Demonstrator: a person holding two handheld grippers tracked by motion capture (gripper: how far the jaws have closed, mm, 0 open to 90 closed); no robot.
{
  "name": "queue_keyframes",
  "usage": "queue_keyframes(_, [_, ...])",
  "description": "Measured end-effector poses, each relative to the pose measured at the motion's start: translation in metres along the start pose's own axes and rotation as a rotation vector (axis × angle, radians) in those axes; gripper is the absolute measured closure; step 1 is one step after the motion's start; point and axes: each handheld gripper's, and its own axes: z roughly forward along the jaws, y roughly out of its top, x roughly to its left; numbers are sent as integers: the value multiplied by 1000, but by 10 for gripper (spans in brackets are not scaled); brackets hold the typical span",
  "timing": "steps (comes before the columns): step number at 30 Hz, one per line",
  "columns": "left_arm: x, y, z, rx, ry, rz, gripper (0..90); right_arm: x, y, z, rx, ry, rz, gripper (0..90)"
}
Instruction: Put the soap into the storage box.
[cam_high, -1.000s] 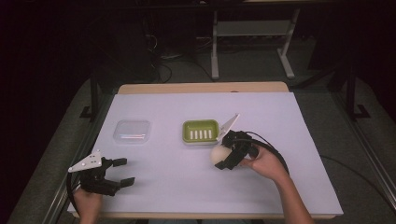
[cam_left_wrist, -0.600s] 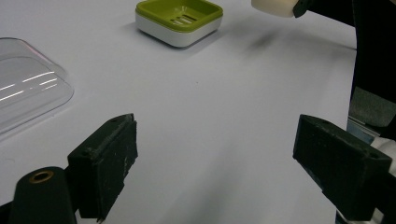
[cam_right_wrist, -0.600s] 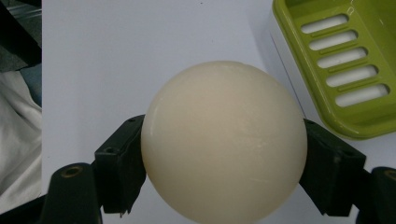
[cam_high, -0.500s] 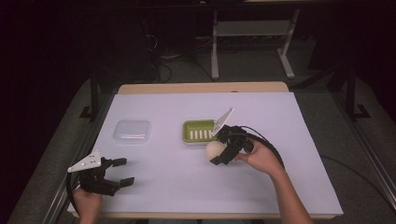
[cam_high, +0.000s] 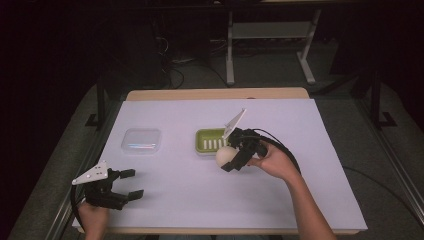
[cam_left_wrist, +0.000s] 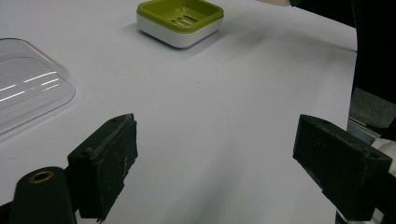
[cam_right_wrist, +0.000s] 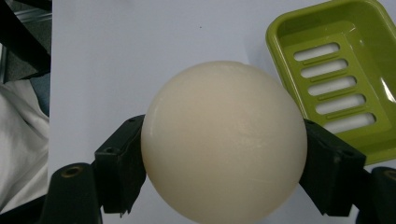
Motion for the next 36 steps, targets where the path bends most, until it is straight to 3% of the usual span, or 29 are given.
queue_keyframes(36, [1,-1,-2,-11,2,-14,131,-16,42,-5,-2,20,-33,235])
